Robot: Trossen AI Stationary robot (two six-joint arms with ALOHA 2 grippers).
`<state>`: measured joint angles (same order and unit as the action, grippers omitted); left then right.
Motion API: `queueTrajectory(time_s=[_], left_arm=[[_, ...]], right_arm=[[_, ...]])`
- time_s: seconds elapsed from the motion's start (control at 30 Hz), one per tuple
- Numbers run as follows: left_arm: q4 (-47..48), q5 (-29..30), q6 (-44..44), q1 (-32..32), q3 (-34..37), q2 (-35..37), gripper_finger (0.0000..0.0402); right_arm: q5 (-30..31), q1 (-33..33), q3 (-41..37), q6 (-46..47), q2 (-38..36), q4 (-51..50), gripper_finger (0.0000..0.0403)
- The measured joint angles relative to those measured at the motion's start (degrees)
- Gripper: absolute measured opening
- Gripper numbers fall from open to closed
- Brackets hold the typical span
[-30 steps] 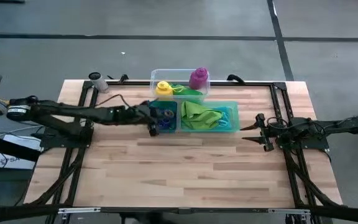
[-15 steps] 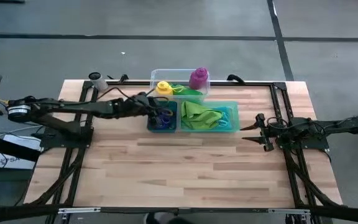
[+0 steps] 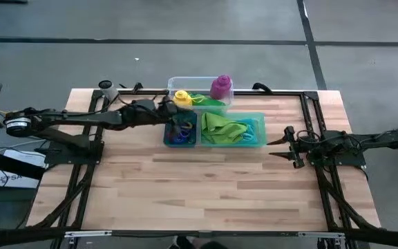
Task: Pick & Place Sports Items
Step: Return to Home Position
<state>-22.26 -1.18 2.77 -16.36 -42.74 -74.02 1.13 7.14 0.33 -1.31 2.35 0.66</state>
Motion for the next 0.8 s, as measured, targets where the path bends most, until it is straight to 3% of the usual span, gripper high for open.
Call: queueTrajectory(time_s=[0.13, 0.23, 0.57, 0.8], left_arm=[[-4.5, -10.0, -1.1, 0.0, 0.0, 0.0, 0.0161], [-5.3, -13.4, -1.1, 0.4, 0.0, 0.0, 0.0157], [-3.8, -13.5, 0.0, 0.7, 0.0, 1.8, 0.0153], [8.9, -13.5, -0.1, 1.9, 0.0, 11.3, 0.0153]], right_arm=[[0.0, 0.0, 0.0, 0.0, 0.0, 0.0, 0.0189], [0.0, 0.0, 0.0, 0.0, 0.0, 0.0, 0.0189], [0.0, 0.0, 0.0, 0.0, 0.0, 0.0, 0.0189], [0.0, 0.0, 0.0, 0.0, 0.0, 0.0, 0.0189]])
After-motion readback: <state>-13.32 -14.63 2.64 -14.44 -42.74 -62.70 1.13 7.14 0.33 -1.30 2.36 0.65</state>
